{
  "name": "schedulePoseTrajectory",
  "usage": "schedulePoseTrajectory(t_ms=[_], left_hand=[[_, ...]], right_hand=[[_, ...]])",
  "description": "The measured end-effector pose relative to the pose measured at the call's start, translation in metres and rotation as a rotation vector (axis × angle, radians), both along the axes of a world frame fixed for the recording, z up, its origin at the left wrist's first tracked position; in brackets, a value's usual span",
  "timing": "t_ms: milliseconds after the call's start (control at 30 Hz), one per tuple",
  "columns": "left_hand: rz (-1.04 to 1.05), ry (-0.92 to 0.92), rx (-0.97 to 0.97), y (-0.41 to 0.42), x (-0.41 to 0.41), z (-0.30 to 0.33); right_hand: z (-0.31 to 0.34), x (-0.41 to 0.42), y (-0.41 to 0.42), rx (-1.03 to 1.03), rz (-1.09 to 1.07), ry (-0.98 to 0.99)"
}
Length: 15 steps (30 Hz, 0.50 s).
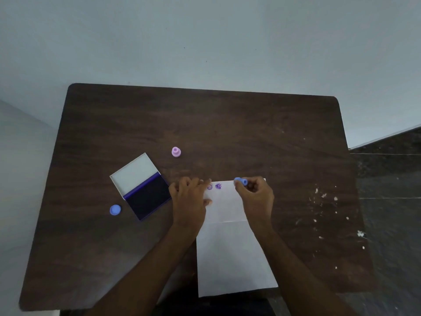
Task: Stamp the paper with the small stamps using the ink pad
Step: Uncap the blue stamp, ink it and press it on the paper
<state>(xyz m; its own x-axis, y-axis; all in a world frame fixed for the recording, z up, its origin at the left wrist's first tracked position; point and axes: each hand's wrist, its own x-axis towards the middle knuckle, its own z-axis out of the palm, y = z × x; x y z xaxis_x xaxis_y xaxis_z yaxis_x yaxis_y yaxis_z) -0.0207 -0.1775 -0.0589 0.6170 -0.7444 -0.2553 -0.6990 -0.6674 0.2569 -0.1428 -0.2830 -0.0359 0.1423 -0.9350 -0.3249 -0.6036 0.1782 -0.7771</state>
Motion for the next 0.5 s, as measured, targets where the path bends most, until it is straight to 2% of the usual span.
schedulePoseTrajectory(t_ms=[233, 500], left_hand=[[0.026, 0.017, 0.031, -0.002, -0.001, 0.004], [0.114, 0.088, -0.049, 0.007, -0.001, 0.013]], right_hand=[[-0.005, -0.006, 0.001, 0.1, -0.023, -0.065], [-0.005, -0.001, 0.01, 0.184, -0.028, -0.143]])
